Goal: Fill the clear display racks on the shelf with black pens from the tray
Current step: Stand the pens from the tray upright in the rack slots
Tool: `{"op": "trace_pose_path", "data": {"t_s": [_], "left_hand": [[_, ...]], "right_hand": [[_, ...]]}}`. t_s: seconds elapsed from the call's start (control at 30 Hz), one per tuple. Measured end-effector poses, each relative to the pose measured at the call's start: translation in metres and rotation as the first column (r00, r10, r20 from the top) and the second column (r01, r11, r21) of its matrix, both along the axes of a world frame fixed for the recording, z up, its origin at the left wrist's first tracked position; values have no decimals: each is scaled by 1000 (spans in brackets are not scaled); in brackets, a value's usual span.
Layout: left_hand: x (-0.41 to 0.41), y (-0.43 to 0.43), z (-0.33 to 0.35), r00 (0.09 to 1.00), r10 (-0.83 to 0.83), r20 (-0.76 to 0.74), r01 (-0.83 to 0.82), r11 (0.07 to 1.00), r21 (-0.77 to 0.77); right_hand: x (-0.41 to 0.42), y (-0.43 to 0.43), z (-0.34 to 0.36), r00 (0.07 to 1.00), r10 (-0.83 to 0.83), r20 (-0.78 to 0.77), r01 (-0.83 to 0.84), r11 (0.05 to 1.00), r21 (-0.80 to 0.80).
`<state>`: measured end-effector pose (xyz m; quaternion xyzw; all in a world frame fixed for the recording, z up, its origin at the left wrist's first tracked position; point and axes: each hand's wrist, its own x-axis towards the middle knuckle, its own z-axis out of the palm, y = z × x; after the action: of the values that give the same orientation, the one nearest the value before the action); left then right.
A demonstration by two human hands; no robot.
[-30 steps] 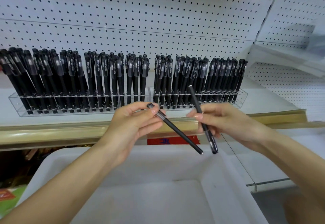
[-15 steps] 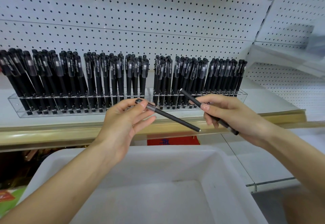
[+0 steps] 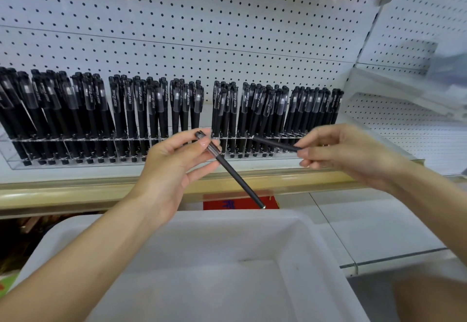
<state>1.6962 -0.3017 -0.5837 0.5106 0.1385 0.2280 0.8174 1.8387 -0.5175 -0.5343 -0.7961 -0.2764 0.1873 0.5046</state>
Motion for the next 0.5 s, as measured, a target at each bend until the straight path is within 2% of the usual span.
{"op": "trace_pose_path", "data": {"t_s": [0.1, 0.2, 0.27, 0.33, 0.43, 0.5], "left_hand": [[5, -3, 3, 1000, -8, 13, 8, 1000, 3], [11, -9, 5, 999, -24, 22, 24, 999, 25], [14, -12, 6, 999, -40, 27, 39, 998, 44], [16, -14, 7, 998, -54, 26, 53, 997, 57], [19, -15, 7, 998, -65, 16, 64, 996, 62], [21, -15, 7, 998, -63, 12, 62, 997, 48]], "right_hand": [[8, 1, 7, 991, -107, 84, 105, 994, 35], [17, 2, 12, 988, -145, 45, 136, 979, 151], [22, 2, 15, 991, -116, -73, 132, 953, 273], [25, 1, 18, 988, -42, -152, 89, 944, 318], [29, -1, 20, 987, 39, -159, 17, 941, 338], [31, 0, 19, 991, 21, -134, 31, 927, 373]]}}
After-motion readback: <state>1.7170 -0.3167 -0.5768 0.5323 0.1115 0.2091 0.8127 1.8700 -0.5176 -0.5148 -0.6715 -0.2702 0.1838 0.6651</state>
